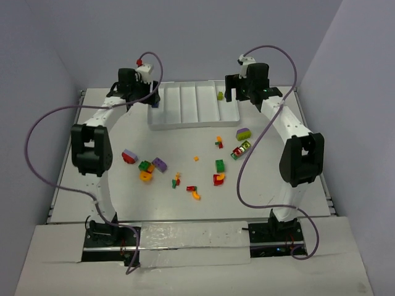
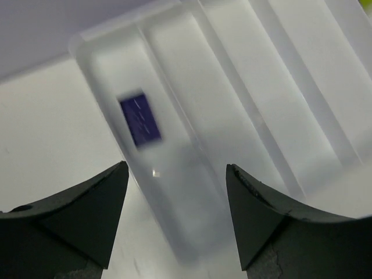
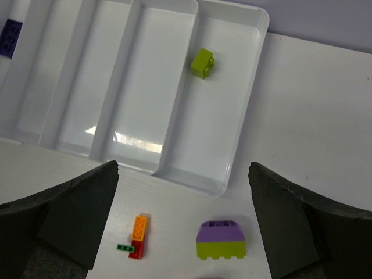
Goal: Sort the legos into containers by color
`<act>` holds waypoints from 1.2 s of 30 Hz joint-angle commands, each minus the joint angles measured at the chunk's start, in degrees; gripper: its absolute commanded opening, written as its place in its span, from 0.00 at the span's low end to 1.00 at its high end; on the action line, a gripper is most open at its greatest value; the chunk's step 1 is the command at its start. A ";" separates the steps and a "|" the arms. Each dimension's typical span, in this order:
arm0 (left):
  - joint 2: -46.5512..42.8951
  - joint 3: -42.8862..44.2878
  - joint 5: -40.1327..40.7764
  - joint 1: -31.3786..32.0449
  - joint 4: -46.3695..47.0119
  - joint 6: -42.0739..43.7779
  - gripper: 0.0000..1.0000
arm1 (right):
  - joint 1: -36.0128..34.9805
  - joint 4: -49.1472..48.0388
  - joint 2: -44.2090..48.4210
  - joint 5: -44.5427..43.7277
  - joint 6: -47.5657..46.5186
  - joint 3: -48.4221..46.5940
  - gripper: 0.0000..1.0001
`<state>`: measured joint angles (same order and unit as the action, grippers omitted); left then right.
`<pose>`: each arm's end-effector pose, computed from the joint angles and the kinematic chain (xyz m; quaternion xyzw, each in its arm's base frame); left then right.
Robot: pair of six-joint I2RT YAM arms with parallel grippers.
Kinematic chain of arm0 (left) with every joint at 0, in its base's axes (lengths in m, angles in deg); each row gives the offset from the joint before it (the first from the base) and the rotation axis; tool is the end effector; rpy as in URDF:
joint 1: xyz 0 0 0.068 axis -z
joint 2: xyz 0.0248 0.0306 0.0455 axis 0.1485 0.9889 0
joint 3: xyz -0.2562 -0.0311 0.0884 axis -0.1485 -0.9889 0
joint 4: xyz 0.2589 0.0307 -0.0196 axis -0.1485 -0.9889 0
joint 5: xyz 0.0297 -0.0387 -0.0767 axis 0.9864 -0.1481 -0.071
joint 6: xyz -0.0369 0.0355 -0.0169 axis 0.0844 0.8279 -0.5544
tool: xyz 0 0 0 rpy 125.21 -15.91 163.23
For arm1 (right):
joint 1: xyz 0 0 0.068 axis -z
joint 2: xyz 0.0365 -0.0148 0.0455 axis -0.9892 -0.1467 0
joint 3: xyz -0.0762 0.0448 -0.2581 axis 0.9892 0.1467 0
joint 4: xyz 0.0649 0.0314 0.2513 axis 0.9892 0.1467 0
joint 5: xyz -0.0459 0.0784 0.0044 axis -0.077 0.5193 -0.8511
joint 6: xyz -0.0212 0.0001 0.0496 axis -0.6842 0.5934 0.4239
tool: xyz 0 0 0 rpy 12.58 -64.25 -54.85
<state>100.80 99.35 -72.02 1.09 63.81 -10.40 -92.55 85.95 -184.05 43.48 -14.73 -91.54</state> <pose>0.4879 -0.0925 0.2584 0.1686 0.8511 -0.1438 0.4759 0.4312 0.0884 0.3226 -0.1201 0.8570 0.0997 0.4910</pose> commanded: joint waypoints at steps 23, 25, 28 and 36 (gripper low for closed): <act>-19.04 -25.92 -18.89 11.77 -40.41 77.09 0.72 | 5.79 12.51 10.00 14.50 -7.70 9.55 1.00; -17.97 -26.77 -17.21 12.29 -39.95 78.73 0.72 | 6.24 12.96 9.52 15.11 -7.79 9.51 1.00; -16.09 -26.04 -15.83 12.70 -41.47 80.68 0.72 | 7.16 13.51 8.95 15.96 -7.88 9.20 1.00; -13.70 -28.43 -11.89 13.27 -43.58 83.47 0.73 | 9.29 13.72 7.01 17.68 -7.74 9.06 1.00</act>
<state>86.17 72.63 -86.43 13.99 21.98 69.11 -84.39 99.39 -176.67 59.16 -21.96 -81.90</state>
